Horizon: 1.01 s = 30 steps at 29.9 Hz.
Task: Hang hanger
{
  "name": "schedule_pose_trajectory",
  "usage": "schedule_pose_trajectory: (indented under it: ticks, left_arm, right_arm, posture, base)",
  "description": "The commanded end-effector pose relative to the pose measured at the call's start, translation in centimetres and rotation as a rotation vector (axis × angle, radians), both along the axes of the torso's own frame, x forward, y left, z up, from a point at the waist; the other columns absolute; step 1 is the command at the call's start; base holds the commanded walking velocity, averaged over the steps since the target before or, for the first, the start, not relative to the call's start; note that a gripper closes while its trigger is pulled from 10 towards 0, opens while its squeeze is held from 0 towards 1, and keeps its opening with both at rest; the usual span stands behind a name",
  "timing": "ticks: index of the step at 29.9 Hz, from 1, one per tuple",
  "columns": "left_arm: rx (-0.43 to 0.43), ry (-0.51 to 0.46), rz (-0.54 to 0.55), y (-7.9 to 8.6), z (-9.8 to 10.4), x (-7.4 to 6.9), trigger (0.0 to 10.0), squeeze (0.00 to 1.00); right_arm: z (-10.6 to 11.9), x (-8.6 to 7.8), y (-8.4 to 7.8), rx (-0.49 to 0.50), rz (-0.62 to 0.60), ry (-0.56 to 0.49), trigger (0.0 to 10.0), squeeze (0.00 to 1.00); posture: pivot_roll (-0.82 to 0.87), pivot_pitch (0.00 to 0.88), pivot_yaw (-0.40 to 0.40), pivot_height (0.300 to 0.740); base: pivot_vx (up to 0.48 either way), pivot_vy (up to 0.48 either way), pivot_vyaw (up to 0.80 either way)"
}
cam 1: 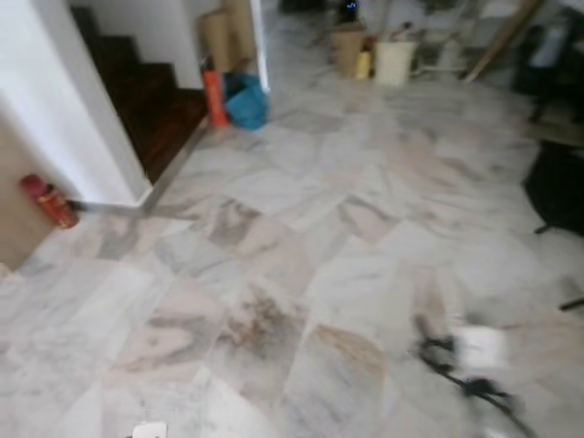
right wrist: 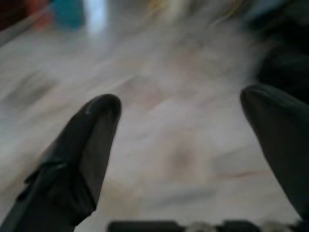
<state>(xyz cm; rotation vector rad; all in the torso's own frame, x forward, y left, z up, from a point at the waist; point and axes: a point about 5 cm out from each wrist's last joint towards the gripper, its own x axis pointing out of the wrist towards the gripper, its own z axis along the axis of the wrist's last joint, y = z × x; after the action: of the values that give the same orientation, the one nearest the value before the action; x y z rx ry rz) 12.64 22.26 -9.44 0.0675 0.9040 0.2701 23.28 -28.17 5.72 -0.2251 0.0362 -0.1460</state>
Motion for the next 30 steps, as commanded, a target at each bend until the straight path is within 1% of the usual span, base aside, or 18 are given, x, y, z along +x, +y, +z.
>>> schedule_pose_trajectory:
  ticks: [1, 2, 4, 7, 8, 10, 11, 13, 17, 18, 19, 20, 22, 24, 25, 29, 30]
  left_arm:
    - [-0.017, -0.007, 0.015, -0.6, 0.0, 0.6, 10.0, 0.00]
    - [-0.022, -0.007, 0.022, -0.7, 0.0, 0.7, 10.0, 0.00]
    - [-0.028, -0.010, 0.031, -0.9, 0.0, 0.8, 10.0, 0.00]
    - [-0.032, -0.012, 0.036, -1.1, 0.0, 1.0, 10.0, 0.00]
    - [-0.034, -0.014, 0.037, -1.1, 0.1, 1.2, 10.0, 0.00]
    - [-0.034, -0.015, 0.038, -1.1, 0.1, 1.2, 10.0, 0.00]
    - [-0.034, -0.017, 0.041, -1.1, 0.1, 1.3, 10.0, 0.00]
    - [-0.033, -0.019, 0.046, -1.1, 0.1, 1.4, 10.0, 0.00]
    - [-0.033, -0.020, 0.048, -1.1, 0.1, 1.4, 10.0, 0.00]
    - [-0.034, -0.015, 0.061, -0.8, 0.1, 1.1, 10.0, 0.00]
    - [-0.034, -0.011, 0.066, -0.7, 0.0, 0.9, 10.0, 0.00]
    - [-0.035, -0.008, 0.070, -0.6, 0.0, 0.8, 10.0, 0.00]
    - [-0.035, 0.000, 0.070, -0.5, -0.1, 0.6, 10.0, 0.00]
    - [-0.035, 0.007, 0.066, -0.6, -0.2, 0.4, 10.0, 0.00]
    - [-0.036, 0.009, 0.069, -0.6, -0.2, 0.3, 10.0, 0.00]
    - [-0.036, 0.010, 0.073, -0.5, -0.2, 0.2, 10.0, 0.00]
    - [-0.037, 0.014, 0.074, -0.4, -0.2, 0.0, 10.0, 0.00]
  right_arm:
    - [1.4, 1.4, 1.3, 0.007, 0.068, -0.056, 10.0, 0.00]
    - [1.4, 1.6, 1.2, 0.011, 0.063, -0.055, 10.0, 0.00]
    - [1.3, 1.5, 1.2, 0.006, 0.068, -0.039, 10.0, 0.00]
    - [1.5, 1.0, 1.3, 0.025, 0.075, -0.012, 10.0, 0.00]
    - [1.7, 0.4, 1.4, 0.030, 0.088, 0.016, 10.0, 0.00]
    - [1.8, 0.2, 1.4, 0.031, 0.093, 0.027, 10.0, 0.00]
    - [1.2, -0.4, 1.2, 0.026, 0.088, 0.081, 10.0, 0.00]
    - [0.5, -1.1, 1.1, 0.017, 0.081, 0.147, 10.0, 0.00]
    - [0.5, -1.4, 1.1, 0.019, 0.078, 0.170, 10.0, 0.00]
    - [-5.1, -3.1, 0.0, -0.061, -0.019, 0.505, 10.0, 0.00]
    - [-7.4, -4.2, -0.3, -0.091, -0.049, 0.641, 10.0, 0.00]
    - [-8.8, -4.9, -0.4, -0.106, -0.068, 0.721, 10.0, 0.00]
    - [-10.6, -5.4, 0.4, -0.065, -0.063, 0.791, 10.0, 0.00]
    - [-11.8, -5.9, 1.5, -0.050, -0.018, 0.866, 10.0, 0.00]
    - [-12.2, -6.2, 1.9, -0.054, -0.003, 0.897, 10.0, 0.00]
    - [-12.7, -6.5, 2.3, -0.057, 0.005, 0.937, 10.0, 0.00]
    - [-13.2, -6.8, 2.4, -0.051, -0.036, 0.989, 10.0, 0.00]
  posture:
    - [-0.14, 0.000, 0.012, 0.740]
    - [-0.14, 0.000, 0.004, 0.740]
    - [-0.14, 0.000, 0.002, 0.740]
    - [-0.14, 0.000, -0.014, 0.740]
    - [-0.14, 0.000, -0.016, 0.740]
    - [-0.14, 0.000, -0.016, 0.740]
    - [-0.15, 0.000, -0.027, 0.740]
    - [-0.15, 0.000, -0.027, 0.740]
    - [-0.15, 0.000, -0.027, 0.740]
    - [-0.13, 0.000, -0.027, 0.740]
    - [-0.13, 0.000, -0.027, 0.740]
    - [-0.13, 0.000, -0.022, 0.740]
    - [-0.13, 0.000, -0.019, 0.740]
    - [-0.10, 0.000, -0.019, 0.740]
    - [-0.10, 0.000, -0.017, 0.740]
    - [-0.09, 0.000, -0.013, 0.740]
    - [-0.08, 0.000, -0.004, 0.740]
  base:
    - [0.000, 0.000, 0.00]
    - [0.000, 0.000, 0.00]
    - [0.000, 0.000, 0.00]
    - [0.000, 0.000, 0.00]
    - [0.000, 0.000, 0.00]
    - [0.000, 0.000, 0.00]
    - [0.000, 0.000, 0.00]
    - [0.000, 0.000, 0.00]
    - [0.000, 0.000, 0.00]
    - [0.000, 0.000, 0.00]
    - [0.000, 0.000, 0.00]
    - [0.000, 0.000, 0.00]
    - [0.000, 0.000, 0.00]
    - [0.000, 0.000, 0.00]
    - [0.000, 0.000, 0.00]
    - [0.000, 0.000, 0.00]
    - [0.000, 0.000, 0.00]
